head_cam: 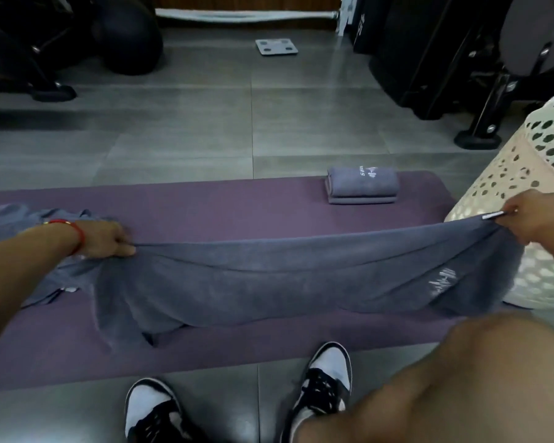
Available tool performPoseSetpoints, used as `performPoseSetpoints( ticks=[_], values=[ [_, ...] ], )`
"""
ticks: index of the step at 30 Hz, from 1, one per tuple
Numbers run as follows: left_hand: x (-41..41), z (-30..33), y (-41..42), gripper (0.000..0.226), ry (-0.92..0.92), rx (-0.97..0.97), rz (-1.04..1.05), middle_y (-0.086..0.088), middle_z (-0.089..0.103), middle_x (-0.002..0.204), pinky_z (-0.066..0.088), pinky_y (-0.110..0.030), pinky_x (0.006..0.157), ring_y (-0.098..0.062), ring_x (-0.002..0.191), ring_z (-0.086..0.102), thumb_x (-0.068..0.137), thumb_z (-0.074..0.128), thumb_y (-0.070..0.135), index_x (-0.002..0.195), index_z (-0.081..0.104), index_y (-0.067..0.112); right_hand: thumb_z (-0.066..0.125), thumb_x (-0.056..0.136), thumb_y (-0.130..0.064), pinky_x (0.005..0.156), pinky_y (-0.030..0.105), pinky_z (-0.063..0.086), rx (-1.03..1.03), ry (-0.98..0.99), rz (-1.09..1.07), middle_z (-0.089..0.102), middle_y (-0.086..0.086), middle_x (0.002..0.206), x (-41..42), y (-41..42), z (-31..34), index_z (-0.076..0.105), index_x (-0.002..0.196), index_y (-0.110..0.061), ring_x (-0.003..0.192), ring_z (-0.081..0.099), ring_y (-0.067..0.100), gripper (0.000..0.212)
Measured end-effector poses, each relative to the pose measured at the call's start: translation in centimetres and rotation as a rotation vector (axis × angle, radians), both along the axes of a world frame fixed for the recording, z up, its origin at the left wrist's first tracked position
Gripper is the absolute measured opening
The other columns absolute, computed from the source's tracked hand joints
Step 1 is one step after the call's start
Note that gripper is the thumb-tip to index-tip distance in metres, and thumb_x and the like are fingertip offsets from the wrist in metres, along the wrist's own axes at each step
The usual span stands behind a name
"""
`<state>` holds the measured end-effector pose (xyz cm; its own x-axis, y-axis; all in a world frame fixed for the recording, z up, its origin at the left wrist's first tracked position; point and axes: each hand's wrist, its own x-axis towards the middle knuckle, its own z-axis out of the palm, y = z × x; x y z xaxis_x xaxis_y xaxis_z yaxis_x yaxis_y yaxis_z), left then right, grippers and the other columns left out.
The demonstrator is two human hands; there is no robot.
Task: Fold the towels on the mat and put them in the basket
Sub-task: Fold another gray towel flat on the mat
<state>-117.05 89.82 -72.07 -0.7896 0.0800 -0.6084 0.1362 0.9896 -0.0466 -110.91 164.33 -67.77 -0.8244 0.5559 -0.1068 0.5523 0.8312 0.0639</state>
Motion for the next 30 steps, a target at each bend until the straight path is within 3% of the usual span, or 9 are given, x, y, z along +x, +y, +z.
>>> performPoseSetpoints(
  ticks=[3, 6, 11, 14, 17, 20, 24, 28, 30],
  values=[
    [-2.6, -3.1, 1.4, 0.028, 0.194, -0.108, 0.056, -0.01, 0.063, 0.129, 0.042, -0.03, 0.099, -0.028, 0.118, 0.058, 0.098, 0.055, 0.03, 0.118, 0.067, 0.015, 0.086, 0.058, -0.005, 0.07, 0.033, 0.052, -0.066, -0.012, -0.009, 0.063, 0.008, 0.071, -2.6, -2.7, -3.3, 0.077, 0.077, -0.013, 0.077, 0.066, 0.034, 0.022],
    [-6.5, -7.3, 1.9, 0.03, 0.32, -0.141, 0.187, -0.014, 0.06, 0.133, 0.044, -0.04, 0.099, -0.036, 0.121, 0.055, 0.092, 0.06, 0.029, 0.12, 0.067, 0.021, 0.083, 0.063, -0.011, 0.073, 0.034, 0.051, -0.225, 0.149, 0.001, 0.072, 0.014, 0.089, -5.3, -4.7, -7.5, 0.078, 0.088, -0.005, 0.088, 0.069, 0.034, 0.026],
    [-14.5, -13.8, 3.0, 0.035, 0.44, -0.1, 0.537, -0.029, 0.066, 0.112, 0.052, -0.051, 0.088, -0.049, 0.11, 0.059, 0.08, 0.071, 0.018, 0.109, 0.068, -0.002, 0.079, 0.08, -0.021, 0.054, 0.011, 0.045, -0.553, 0.481, -0.17, 0.072, 0.003, 0.067, -10.4, -3.5, -17.2, 0.075, 0.094, 0.001, 0.049, 0.056, -0.009, 0.026],
    [-18.1, -16.3, 4.1, 0.047, 0.475, -0.028, 0.711, -0.031, 0.064, 0.108, 0.052, -0.049, 0.085, -0.049, 0.109, 0.059, 0.074, 0.078, 0.017, 0.11, 0.063, -0.008, 0.071, 0.074, -0.042, 0.086, 0.033, 0.056, -0.687, 0.5, -0.238, 0.075, 0.01, 0.105, -14.0, -3.2, -21.7, 0.072, 0.12, -0.019, 0.081, 0.064, 0.009, 0.051],
    [-17.0, -18.9, 8.2, 0.058, 0.522, 0.163, 0.753, -0.029, 0.041, 0.141, 0.042, -0.054, 0.102, -0.053, 0.121, 0.048, 0.088, 0.064, 0.026, 0.139, 0.043, 0.007, 0.061, 0.084, -0.013, 0.109, 0.038, 0.043, -0.645, 0.381, -0.094, 0.053, 0.013, 0.145, -14.5, -6.0, -24.5, 0.05, 0.145, -0.023, 0.115, 0.059, 0.023, 0.063],
    [-10.2, -21.0, 15.4, 0.062, 0.543, 0.151, 0.318, -0.024, 0.02, 0.157, 0.037, -0.061, 0.101, -0.052, 0.132, 0.035, 0.09, 0.059, 0.029, 0.145, 0.037, 0.014, 0.059, 0.089, -0.005, 0.111, 0.037, 0.037, -0.543, 0.316, -0.005, 0.056, 0.014, 0.142, -11.1, -9.1, -27.0, 0.053, 0.142, -0.012, 0.127, 0.055, 0.032, 0.054],
    [2.4, -22.8, 23.9, 0.057, 0.599, 0.305, -0.171, -0.02, 0.038, 0.149, 0.035, -0.057, 0.101, -0.041, 0.127, 0.042, 0.082, 0.056, 0.037, 0.137, 0.052, 0.02, 0.058, 0.084, -0.013, 0.107, 0.049, 0.038, -0.41, 0.367, -0.025, 0.063, 0.017, 0.127, -3.5, -10.9, -28.7, 0.062, 0.128, -0.011, 0.12, 0.056, 0.039, 0.044],
    [10.6, -24.2, 29.2, 0.058, 0.414, 0.348, -0.352, -0.018, 0.049, 0.133, 0.037, -0.06, 0.1, -0.038, 0.119, 0.052, 0.077, 0.056, 0.039, 0.131, 0.06, 0.018, 0.062, 0.085, -0.017, 0.112, 0.069, 0.016, -0.259, 0.337, -0.31, 0.044, 0.016, 0.146, 3.4, -10.3, -29.2, 0.055, 0.132, -0.016, 0.14, 0.033, 0.036, 0.047],
    [10.7, -24.9, 29.5, 0.071, 0.33, 0.263, -0.299, -0.017, 0.046, 0.14, 0.037, -0.064, 0.099, -0.037, 0.126, 0.047, 0.07, 0.066, 0.036, 0.138, 0.055, 0.021, 0.055, 0.088, -0.019, 0.112, 0.064, 0.024, -0.312, 0.365, -0.42, 0.036, 0.027, 0.148, 5.7, -9.2, -29.5, 0.048, 0.135, -0.007, 0.139, 0.032, 0.046, 0.049]
  ],
)
